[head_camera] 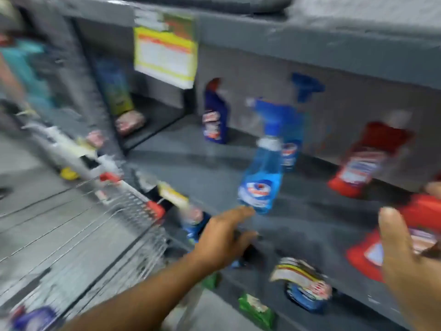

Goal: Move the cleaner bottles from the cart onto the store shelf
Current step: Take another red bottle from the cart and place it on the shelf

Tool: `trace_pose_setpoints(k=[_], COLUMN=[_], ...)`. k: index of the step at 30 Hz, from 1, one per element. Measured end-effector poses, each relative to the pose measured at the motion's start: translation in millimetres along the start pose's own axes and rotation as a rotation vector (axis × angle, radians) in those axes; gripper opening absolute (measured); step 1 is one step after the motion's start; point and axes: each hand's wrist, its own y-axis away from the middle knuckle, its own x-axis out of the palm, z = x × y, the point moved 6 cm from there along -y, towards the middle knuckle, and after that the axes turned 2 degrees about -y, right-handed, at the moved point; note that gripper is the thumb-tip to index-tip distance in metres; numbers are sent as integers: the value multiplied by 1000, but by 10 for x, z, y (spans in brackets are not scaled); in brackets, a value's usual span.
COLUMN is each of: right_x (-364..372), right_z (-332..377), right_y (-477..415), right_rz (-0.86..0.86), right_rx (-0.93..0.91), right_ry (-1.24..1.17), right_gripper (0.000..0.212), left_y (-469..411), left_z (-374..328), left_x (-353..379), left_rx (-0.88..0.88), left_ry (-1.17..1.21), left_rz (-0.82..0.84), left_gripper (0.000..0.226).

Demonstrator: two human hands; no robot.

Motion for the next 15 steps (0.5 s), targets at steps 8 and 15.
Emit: trace_pose_setpoints(k=[8,15], right_x=[3562,6516], right_z=[940,1087], right_y=[461,1422], right_rz=[576,1334], right_rx=[-265,-174], right_ry=[-54,160], right_gripper=[31,40], left_y=[1727,3572], left_z=[3028,4287], left_x=[-2376,-2323], left_rx=[-1007,-1666], left_ry=[-154,230], left_rz=[-410,-502], left_gripper=[37,43])
